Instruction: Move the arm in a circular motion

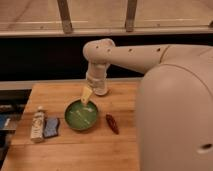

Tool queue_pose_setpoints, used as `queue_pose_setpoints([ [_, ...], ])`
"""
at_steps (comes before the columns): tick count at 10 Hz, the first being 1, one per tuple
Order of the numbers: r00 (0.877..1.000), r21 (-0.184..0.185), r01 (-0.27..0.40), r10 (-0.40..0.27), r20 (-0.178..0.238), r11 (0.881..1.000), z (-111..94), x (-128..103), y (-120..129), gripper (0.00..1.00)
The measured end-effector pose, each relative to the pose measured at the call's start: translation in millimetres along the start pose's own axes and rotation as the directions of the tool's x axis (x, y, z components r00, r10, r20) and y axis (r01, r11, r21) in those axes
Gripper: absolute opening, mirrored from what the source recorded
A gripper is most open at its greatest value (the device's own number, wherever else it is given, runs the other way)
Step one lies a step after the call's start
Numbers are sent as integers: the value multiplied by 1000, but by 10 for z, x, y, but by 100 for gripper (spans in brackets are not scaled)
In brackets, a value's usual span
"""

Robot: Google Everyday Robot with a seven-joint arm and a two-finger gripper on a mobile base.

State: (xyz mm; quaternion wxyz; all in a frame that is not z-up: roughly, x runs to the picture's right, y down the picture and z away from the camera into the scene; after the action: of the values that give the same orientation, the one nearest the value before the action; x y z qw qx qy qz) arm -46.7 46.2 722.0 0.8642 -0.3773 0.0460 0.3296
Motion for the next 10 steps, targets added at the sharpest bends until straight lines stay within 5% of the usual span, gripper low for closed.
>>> queue_pose_setpoints([
  [2,997,12,-77,77,-5,997,-25,421,-66,80],
  [5,969,55,-247,248,-3,967,-111,1078,-501,80],
  [6,952,74,-305,306,0,950,-163,1295,-781,80],
  [10,932,128,-360,363,-2,924,-325,1468,-1683,80],
])
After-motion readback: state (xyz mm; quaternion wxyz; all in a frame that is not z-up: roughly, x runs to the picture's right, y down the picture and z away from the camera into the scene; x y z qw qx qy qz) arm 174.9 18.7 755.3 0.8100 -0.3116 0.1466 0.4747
